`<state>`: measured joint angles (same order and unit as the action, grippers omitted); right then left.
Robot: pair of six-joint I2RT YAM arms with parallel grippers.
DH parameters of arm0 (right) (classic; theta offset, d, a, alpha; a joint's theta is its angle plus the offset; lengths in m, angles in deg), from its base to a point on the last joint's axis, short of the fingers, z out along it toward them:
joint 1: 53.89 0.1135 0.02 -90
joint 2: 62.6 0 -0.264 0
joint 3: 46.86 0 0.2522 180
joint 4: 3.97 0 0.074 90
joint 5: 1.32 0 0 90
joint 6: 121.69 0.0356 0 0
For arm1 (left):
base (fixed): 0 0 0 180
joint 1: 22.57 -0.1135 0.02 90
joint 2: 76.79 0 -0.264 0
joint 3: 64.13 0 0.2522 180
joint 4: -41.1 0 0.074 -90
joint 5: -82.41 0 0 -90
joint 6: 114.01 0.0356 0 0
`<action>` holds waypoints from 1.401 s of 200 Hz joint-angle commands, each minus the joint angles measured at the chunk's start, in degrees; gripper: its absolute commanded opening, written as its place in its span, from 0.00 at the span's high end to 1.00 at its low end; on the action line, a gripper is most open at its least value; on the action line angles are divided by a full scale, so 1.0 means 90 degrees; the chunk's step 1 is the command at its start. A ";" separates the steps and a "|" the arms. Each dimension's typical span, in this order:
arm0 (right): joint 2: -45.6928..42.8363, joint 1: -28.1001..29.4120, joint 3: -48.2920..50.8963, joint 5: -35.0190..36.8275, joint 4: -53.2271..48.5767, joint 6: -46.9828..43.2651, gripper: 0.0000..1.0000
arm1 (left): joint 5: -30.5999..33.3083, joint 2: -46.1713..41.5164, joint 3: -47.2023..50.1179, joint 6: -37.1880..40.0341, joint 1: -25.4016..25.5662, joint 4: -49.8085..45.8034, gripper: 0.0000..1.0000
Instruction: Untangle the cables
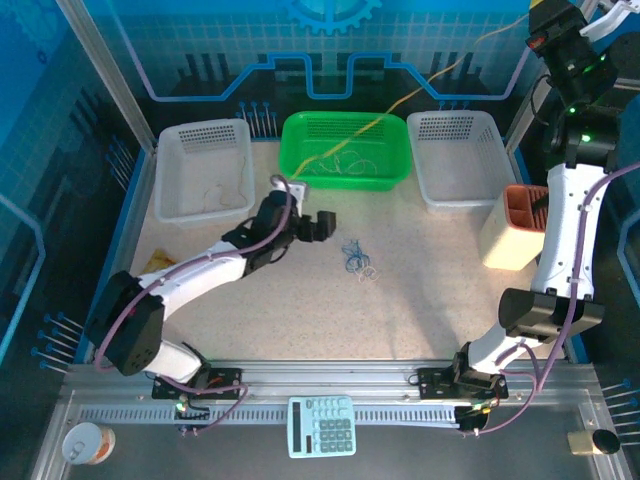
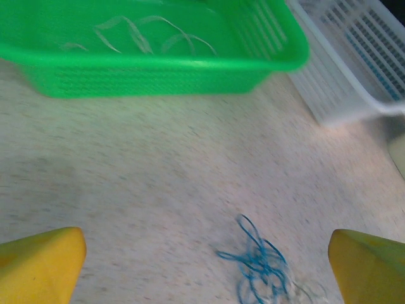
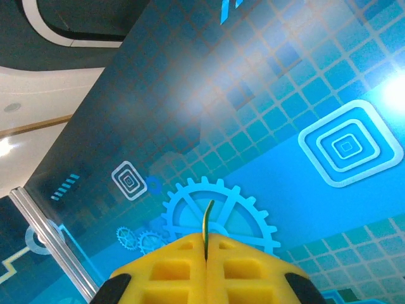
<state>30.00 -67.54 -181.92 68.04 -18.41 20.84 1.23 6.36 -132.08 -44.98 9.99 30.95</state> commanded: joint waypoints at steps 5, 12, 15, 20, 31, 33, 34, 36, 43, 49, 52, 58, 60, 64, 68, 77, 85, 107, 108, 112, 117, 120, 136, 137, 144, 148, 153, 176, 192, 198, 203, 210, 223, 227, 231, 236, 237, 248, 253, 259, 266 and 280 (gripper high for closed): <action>-0.0118 -0.0166 -0.0076 0.0119 -0.0058 0.0031 1.00 | 0.0101 -0.0522 0.0011 -0.0282 -0.0517 -0.0306 0.01; -0.0107 -0.0163 -0.0090 0.0091 -0.0047 0.0032 1.00 | 0.0080 -0.0621 0.0016 -0.0293 -0.0621 -0.0323 0.01; -0.0103 -0.0157 -0.0092 0.0077 -0.0034 0.0041 1.00 | 0.0068 -0.0666 0.0005 -0.0291 -0.0661 -0.0326 0.01; -0.0094 -0.0153 -0.0088 0.0043 -0.0022 0.0056 1.00 | 0.0056 -0.0724 -0.0001 -0.0280 -0.0700 -0.0354 0.01; -0.0102 -0.0151 -0.0068 0.0028 -0.0025 0.0063 1.00 | 0.0081 -0.0826 -0.0056 -0.0227 -0.0824 -0.0434 0.01; -0.0105 -0.0153 -0.0061 0.0028 -0.0030 0.0054 1.00 | 0.0084 -0.0842 -0.0066 -0.0221 -0.0844 -0.0451 0.01; -0.0104 -0.0153 -0.0059 0.0033 -0.0025 0.0053 1.00 | 0.0084 -0.0846 -0.0074 -0.0220 -0.0849 -0.0461 0.01; -0.0111 -0.0153 -0.0051 0.0029 -0.0030 0.0047 1.00 | 0.0080 -0.0862 -0.0077 -0.0224 -0.0882 -0.0475 0.01; -0.0122 -0.0153 -0.0022 0.0021 -0.0003 0.0037 1.00 | 0.0022 -0.0910 -0.0082 -0.0224 -0.0973 -0.0481 0.01; -0.0119 -0.0137 -0.0009 -0.0021 0.0038 0.0030 1.00 | -0.0046 -0.0949 -0.0082 -0.0203 -0.1015 -0.0453 0.01; -0.0100 -0.0121 -0.0023 -0.0050 0.0040 0.0023 1.00 | -0.0065 -0.0964 -0.0082 -0.0195 -0.1031 -0.0450 0.01; -0.0063 -0.0088 -0.0059 -0.0104 0.0033 0.0004 1.00 | -0.0072 -0.0992 -0.0097 -0.0179 -0.1035 -0.0452 0.01; -0.0056 -0.0078 -0.0065 -0.0127 0.0024 -0.0016 1.00 | -0.0072 -0.1003 -0.0105 -0.0167 -0.1031 -0.0458 0.01; -0.0038 -0.0050 -0.0076 -0.0153 -0.0003 -0.0049 1.00 | -0.0086 -0.1015 -0.0119 -0.0160 -0.1039 -0.0472 0.01; -0.0032 -0.0024 -0.0082 -0.0173 -0.0016 -0.0079 1.00 | -0.0107 -0.1033 -0.0141 -0.0160 -0.1039 -0.0488 0.01; -0.0015 0.0028 -0.0057 -0.0200 -0.0022 -0.0154 1.00 | -0.0153 -0.1063 -0.0174 -0.0161 -0.1040 -0.0518 0.01; -0.0019 0.0065 -0.0021 -0.0229 -0.0021 -0.0204 1.00 | -0.0205 -0.1101 -0.0207 -0.0172 -0.1044 -0.0525 0.01; -0.0009 0.0129 0.0098 -0.0279 0.0050 -0.0241 1.00 | -0.0320 -0.1216 -0.0254 -0.0181 -0.1042 -0.0574 0.01; -0.0007 0.0134 0.0103 -0.0282 0.0049 -0.0241 1.00 | -0.0328 -0.1219 -0.0256 -0.0176 -0.1045 -0.0571 0.01; 0.0003 0.0147 0.0108 -0.0298 0.0060 -0.0241 1.00 | -0.0343 -0.1236 -0.0272 -0.0175 -0.1044 -0.0582 0.01; 0.0019 0.0164 0.0118 -0.0320 0.0074 -0.0239 1.00 | -0.0365 -0.1250 -0.0295 -0.0173 -0.1039 -0.0604 0.01; 0.0028 0.0176 0.0118 -0.0335 0.0076 -0.0236 1.00 | -0.0376 -0.1260 -0.0310 -0.0178 -0.1044 -0.0622 0.01; 0.0090 0.0263 0.0119 -0.0418 0.0099 -0.0265 1.00 | -0.0461 -0.1299 -0.0373 -0.0164 -0.1040 -0.0668 0.01; 0.0096 0.0275 0.0118 -0.0424 0.0102 -0.0268 1.00 | -0.0467 -0.1299 -0.0379 -0.0167 -0.1040 -0.0667 0.01; 0.0121 0.0325 0.0118 -0.0457 0.0107 -0.0311 1.00 | -0.0487 -0.1314 -0.0402 -0.0171 -0.1039 -0.0686 0.01; 0.0144 0.0374 0.0111 -0.0469 0.0107 -0.0338 1.00 | -0.0497 -0.1328 -0.0413 -0.0174 -0.1040 -0.0691 0.01; 0.0156 0.0425 0.0108 -0.0479 0.0090 -0.0383 1.00 | -0.0507 -0.1346 -0.0422 -0.0178 -0.1039 -0.0695 0.01; 0.0250 0.0676 0.0098 -0.0506 0.0038 -0.0582 1.00 | -0.0525 -0.1421 -0.0451 -0.0180 -0.1042 -0.0708 0.01; 0.0334 0.0852 0.0108 -0.0519 0.0010 -0.0671 1.00 | -0.0536 -0.1470 -0.0472 -0.0181 -0.1039 -0.0724 0.01; 0.0369 0.0919 0.0113 -0.0521 0.0000 -0.0713 1.00 | -0.0536 -0.1488 -0.0481 -0.0181 -0.1043 -0.0732 0.01; 0.0401 0.0973 0.0111 -0.0519 -0.0011 -0.0745 1.00 | -0.0547 -0.1504 -0.0482 -0.0173 -0.1041 -0.0734 0.01; 0.0445 0.1046 0.0107 -0.0509 -0.0028 -0.0807 1.00 | -0.0548 -0.1529 -0.0494 -0.0178 -0.1039 -0.0744 0.01; 0.0532 0.1158 0.0099 -0.0464 -0.0055 -0.0898 1.00 | -0.0556 -0.1577 -0.0507 -0.0176 -0.1039 -0.0754 0.01; 0.0562 0.1187 0.0083 -0.0453 -0.0068 -0.0915 1.00 | -0.0555 -0.1585 -0.0502 -0.0175 -0.1039 -0.0754 0.01; 0.0596 0.1211 0.0066 -0.0437 -0.0070 -0.0938 1.00 | -0.0560 -0.1599 -0.0502 -0.0172 -0.1039 -0.0756 0.01; 0.0643 0.1223 0.0039 -0.0415 -0.0084 -0.0967 1.00 | -0.0554 -0.1621 -0.0510 -0.0174 -0.1044 -0.0754 0.01; 0.0651 0.1228 0.0034 -0.0408 -0.0087 -0.0970 1.00 | -0.0562 -0.1626 -0.0511 -0.0177 -0.1047 -0.0754 0.01; 0.0794 0.1243 -0.0076 -0.0338 -0.0120 -0.1037 1.00 | -0.0570 -0.1656 -0.0519 -0.0170 -0.1040 -0.0772 0.01; 0.0851 0.1233 -0.0149 -0.0294 -0.0159 -0.1074 1.00 | -0.0587 -0.1665 -0.0529 -0.0177 -0.1043 -0.0783 0.01; 0.0943 0.1224 -0.0264 -0.0230 -0.0225 -0.1121 1.00 | -0.0585 -0.1679 -0.0540 -0.0172 -0.1042 -0.0802 0.01; 0.1057 0.1201 -0.0419 -0.0179 -0.0303 -0.1172 1.00 | -0.0600 -0.1695 -0.0541 -0.0179 -0.1040 -0.0813 0.01; 0.1299 0.1141 -0.0791 -0.0063 -0.0477 -0.1284 1.00 | -0.0633 -0.1724 -0.0551 -0.0198 -0.1039 -0.0822 0.01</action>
<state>38.70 -56.86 -183.49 64.89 -20.49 12.30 -2.99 -7.45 -134.77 -46.51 0.90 24.55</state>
